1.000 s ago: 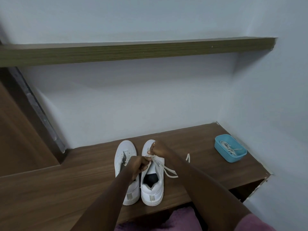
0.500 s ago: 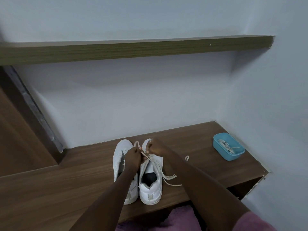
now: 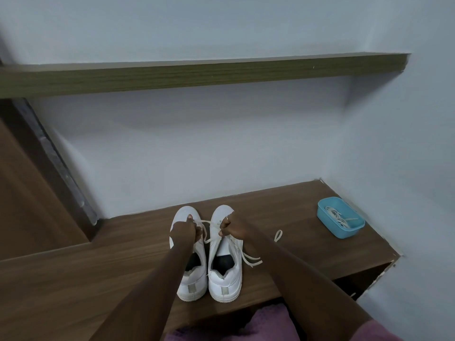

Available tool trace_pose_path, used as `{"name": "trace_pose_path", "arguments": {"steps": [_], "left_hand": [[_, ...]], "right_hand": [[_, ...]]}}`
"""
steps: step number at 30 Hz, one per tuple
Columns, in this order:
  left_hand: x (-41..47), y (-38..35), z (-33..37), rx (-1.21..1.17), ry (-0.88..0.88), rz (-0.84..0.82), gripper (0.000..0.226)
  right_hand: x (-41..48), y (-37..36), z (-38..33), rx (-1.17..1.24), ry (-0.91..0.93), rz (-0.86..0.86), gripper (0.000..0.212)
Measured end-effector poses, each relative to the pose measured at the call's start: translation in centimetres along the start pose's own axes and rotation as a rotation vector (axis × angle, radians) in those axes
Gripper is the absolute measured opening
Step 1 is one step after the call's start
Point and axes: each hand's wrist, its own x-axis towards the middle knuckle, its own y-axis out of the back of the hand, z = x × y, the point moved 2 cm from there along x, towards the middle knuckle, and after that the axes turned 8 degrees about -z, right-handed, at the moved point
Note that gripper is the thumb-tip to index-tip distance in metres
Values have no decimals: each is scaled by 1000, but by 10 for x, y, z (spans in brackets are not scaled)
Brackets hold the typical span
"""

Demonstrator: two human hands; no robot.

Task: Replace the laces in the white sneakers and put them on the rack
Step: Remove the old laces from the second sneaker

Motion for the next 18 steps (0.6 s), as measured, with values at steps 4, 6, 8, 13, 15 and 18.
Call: {"name": "trace_pose_path", "arguments": {"steps": [4,6,8,13,15,18], "left_hand": [[-8,-8,-5,140,-58,-104,19],[-19,-18,-4,157,-108,-260,12],[-25,-24,-4,269,-170,-375,7],[-20,-26,-8,434,-274,-301,33],[-19,-27,-7,332,-261,-275,31],[-18,-25,-7,200,-210,-203,31]], "right_hand": [[2,8,-12,298,-28,106,24],[4,13,-19,420,-39,116,24],[3,17,-30,513,-43,104,31],[5,17,-33,494,18,181,25],[3,14,-28,455,37,159,17],[4,6,-15,161,19,70,25]]}}
